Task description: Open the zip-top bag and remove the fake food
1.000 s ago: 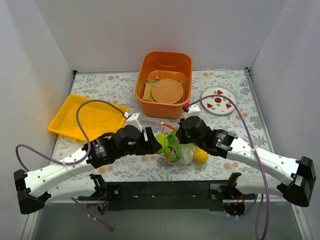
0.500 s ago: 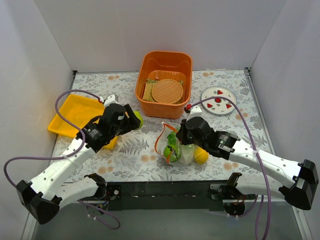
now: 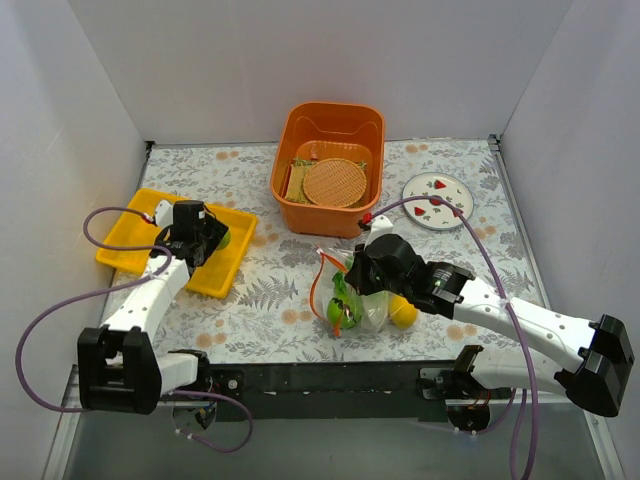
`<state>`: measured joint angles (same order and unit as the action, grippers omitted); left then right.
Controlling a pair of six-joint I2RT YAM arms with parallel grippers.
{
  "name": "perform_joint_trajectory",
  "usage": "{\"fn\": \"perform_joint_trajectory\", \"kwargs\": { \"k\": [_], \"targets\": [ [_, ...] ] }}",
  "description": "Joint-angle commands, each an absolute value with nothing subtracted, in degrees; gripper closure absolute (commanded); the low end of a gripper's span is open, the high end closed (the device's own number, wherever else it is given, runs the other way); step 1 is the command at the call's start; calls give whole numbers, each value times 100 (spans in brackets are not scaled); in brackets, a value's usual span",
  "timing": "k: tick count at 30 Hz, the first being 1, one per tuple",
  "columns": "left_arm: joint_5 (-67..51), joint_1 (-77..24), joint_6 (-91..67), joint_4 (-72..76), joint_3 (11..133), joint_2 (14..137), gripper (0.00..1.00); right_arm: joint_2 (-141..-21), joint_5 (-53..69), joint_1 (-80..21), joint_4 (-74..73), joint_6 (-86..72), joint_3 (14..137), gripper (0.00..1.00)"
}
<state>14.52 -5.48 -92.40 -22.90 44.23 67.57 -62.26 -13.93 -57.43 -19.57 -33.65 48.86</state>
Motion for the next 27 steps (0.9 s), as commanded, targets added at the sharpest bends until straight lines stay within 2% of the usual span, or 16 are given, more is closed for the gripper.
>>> {"fn": "perform_joint_trajectory", "kwargs": {
  "k": [1, 3, 5, 6, 10, 14, 20, 23, 27],
  "targets": [
    [1398, -265, -9194, -1538, 4526, 7101, 39, -6232, -1213, -5731, -1855, -3173, 5001, 99],
    [1406, -185, -8974, -1660, 4754, 7215, 28, -6214, -1230, -5730, -1854, -3155, 4983, 99],
    [1284, -158, -8773, -1722, 4947, 7242, 22, -6205, -1248, -5730, -1890, -3138, 4992, 99],
    [1248, -158, -8632, -1784, 4974, 7199, 15, -6196, -1257, -5739, -1890, -3129, 5001, 99],
    [889, -193, -8324, -2030, 4861, 6708, 13, -6205, -1292, -5739, -1890, -3120, 5071, 99],
    [519, -877, -8191, -2363, 4615, 5988, 25, -6135, -1432, -5730, -2048, -3103, 5194, 99],
    [493, -3109, -8972, -2768, 4439, 5415, 49, -6108, -1591, -5765, -2206, -3137, 5247, 99],
    [369, -3962, -9394, -2716, 4421, 5370, 54, -6117, -1617, -5879, -2232, -3217, 5291, 99],
    [360, -5182, -9632, -2322, 4526, 5694, 55, -6179, -1731, -6064, -2294, -3304, 5388, 99]
  ]
}}
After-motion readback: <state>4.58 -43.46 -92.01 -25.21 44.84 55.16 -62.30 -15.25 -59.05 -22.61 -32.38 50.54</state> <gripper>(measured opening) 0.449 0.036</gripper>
